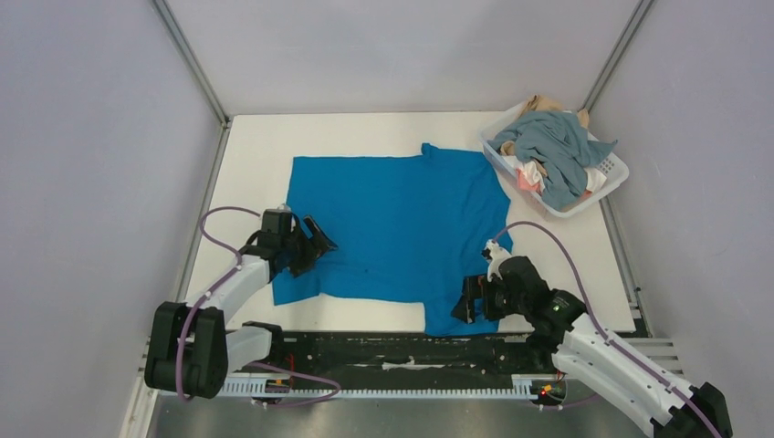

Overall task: Fold and stack the t-shirts
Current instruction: Flatten out the tshirt

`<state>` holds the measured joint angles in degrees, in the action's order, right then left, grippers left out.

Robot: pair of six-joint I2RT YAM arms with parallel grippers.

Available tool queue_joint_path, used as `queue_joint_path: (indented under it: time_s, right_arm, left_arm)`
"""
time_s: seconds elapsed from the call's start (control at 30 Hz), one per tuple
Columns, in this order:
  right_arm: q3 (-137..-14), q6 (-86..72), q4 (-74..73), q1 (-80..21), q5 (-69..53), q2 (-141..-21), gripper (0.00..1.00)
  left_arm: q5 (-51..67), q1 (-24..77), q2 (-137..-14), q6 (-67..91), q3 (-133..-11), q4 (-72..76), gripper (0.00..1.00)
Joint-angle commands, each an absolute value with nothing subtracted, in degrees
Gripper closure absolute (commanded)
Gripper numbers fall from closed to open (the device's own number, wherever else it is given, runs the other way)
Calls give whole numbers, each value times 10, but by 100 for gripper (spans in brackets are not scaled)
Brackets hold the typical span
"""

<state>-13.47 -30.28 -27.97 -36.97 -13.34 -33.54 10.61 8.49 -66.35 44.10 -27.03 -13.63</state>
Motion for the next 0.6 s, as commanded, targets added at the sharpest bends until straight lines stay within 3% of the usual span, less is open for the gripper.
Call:
queue_joint_path:
  time_s: [0.0,0.2,0.37,0.47,0.57]
  right_arm:
    - [-136,-305,-505,-373,-151,-323,2]
    - [-161,-300,-491,-373,-225,-287,2]
    - [-162,-304,-562,-373,-270,-271,2]
    - [-207,-308,-563,-373,-219,-260,2]
    - [-270,-298,-536,-373,-85,-298,2]
  left_arm:
    - [100,86,-678,445,-287,-128,10]
    - [94,86,-692,443,-286,-127,10]
    - [83,86,-702,441,-292,-130,10]
    - [84,86,-705,442,-296,-131,10]
    - [94,86,-704,444,-303,-129,10]
